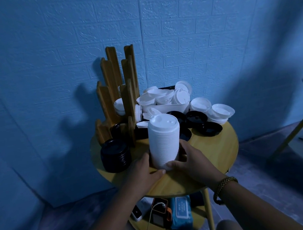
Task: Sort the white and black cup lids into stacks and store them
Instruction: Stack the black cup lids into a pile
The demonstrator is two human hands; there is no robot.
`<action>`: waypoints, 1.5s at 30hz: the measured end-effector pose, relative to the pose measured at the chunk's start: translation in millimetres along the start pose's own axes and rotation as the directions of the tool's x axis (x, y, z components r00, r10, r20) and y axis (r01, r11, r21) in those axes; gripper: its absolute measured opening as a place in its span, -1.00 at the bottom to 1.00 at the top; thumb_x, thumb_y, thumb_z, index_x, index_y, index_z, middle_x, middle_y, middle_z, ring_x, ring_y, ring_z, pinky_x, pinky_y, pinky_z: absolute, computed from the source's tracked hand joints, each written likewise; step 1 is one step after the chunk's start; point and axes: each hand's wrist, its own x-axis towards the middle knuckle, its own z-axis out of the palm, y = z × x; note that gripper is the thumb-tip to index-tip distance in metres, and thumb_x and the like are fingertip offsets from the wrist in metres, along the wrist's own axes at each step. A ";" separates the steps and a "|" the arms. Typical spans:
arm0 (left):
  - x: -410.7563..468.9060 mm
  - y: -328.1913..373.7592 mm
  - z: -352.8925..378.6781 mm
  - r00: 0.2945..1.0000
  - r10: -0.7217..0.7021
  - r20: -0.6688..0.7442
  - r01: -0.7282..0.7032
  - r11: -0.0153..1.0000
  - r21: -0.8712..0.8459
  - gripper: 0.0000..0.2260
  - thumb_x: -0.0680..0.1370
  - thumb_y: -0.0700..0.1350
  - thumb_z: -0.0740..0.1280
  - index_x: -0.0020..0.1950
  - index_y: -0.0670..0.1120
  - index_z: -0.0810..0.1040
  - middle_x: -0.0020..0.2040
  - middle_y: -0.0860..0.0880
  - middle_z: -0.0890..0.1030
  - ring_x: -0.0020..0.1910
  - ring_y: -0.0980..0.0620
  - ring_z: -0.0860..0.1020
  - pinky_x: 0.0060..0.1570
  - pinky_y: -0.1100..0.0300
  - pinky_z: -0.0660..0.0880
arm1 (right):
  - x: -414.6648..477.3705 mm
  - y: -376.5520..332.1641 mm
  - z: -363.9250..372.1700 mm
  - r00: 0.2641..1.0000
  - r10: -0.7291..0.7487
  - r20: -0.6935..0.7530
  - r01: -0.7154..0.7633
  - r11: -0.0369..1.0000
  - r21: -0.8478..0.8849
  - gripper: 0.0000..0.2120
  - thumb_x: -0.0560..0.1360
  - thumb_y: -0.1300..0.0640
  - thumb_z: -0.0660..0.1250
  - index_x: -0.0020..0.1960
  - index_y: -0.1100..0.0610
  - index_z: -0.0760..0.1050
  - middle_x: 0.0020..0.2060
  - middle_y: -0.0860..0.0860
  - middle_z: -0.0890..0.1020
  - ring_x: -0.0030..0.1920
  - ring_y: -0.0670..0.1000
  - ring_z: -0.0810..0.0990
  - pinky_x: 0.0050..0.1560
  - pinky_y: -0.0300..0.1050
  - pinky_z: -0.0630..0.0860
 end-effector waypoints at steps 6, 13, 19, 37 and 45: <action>-19.7 0.1 -15.7 0.998 0.036 0.057 -0.036 0.999 -0.006 -0.45 0.56 0.12 0.42 0.47 0.11 0.26 0.32 0.14 0.44 0.26 0.09 0.45 0.12 0.15 0.44 | 0.0 -4.9 -0.9 1.000 0.001 0.014 -0.001 1.000 -0.005 -0.27 0.43 -0.07 0.52 0.48 -0.09 0.24 0.21 -0.30 0.41 0.20 -0.21 0.42 0.03 -0.42 0.35; -52.2 -32.0 -51.8 0.958 0.041 -0.284 -0.062 0.996 -0.067 -0.94 0.57 0.04 0.44 -0.05 0.11 0.59 -0.16 0.16 0.60 -0.15 0.19 0.58 -0.22 0.22 0.55 | 5.9 -17.5 12.8 0.998 0.000 0.063 0.000 1.000 0.010 -0.27 0.42 -0.08 0.52 0.48 -0.06 0.25 0.23 -0.24 0.44 0.22 -0.18 0.42 0.14 -0.30 0.37; -49.3 -75.5 -72.6 0.889 -0.231 -0.395 0.152 0.963 -0.222 -0.06 0.34 0.18 0.62 0.57 0.01 0.19 0.44 0.11 0.31 0.42 0.09 0.34 0.28 0.20 0.36 | 13.2 -31.5 31.8 0.995 -0.018 0.096 0.013 0.998 0.053 -0.30 0.41 -0.06 0.53 0.44 -0.08 0.28 0.20 -0.23 0.46 0.19 -0.15 0.45 0.09 -0.27 0.39; -9.4 -92.5 -66.1 0.954 -0.223 -0.201 0.182 0.962 -0.202 0.11 0.19 0.40 0.54 0.59 0.20 0.04 0.46 0.11 0.44 0.41 0.04 0.44 0.34 -0.07 0.48 | 28.8 -24.9 32.5 0.996 -0.020 0.091 0.016 0.999 0.047 -0.30 0.39 -0.08 0.54 0.39 -0.19 0.24 0.08 -0.39 0.42 0.13 -0.24 0.44 0.00 -0.33 0.39; -28.3 -90.3 -68.6 0.961 -0.188 -0.201 0.140 0.963 -0.231 0.04 0.29 0.15 0.64 0.60 0.12 0.09 0.46 0.14 0.41 0.42 0.11 0.39 0.36 0.10 0.40 | 33.3 -30.8 40.7 0.994 -0.026 0.108 0.018 0.997 0.076 -0.30 0.40 -0.06 0.55 0.43 -0.12 0.28 0.12 -0.30 0.46 0.14 -0.19 0.47 -0.01 -0.31 0.40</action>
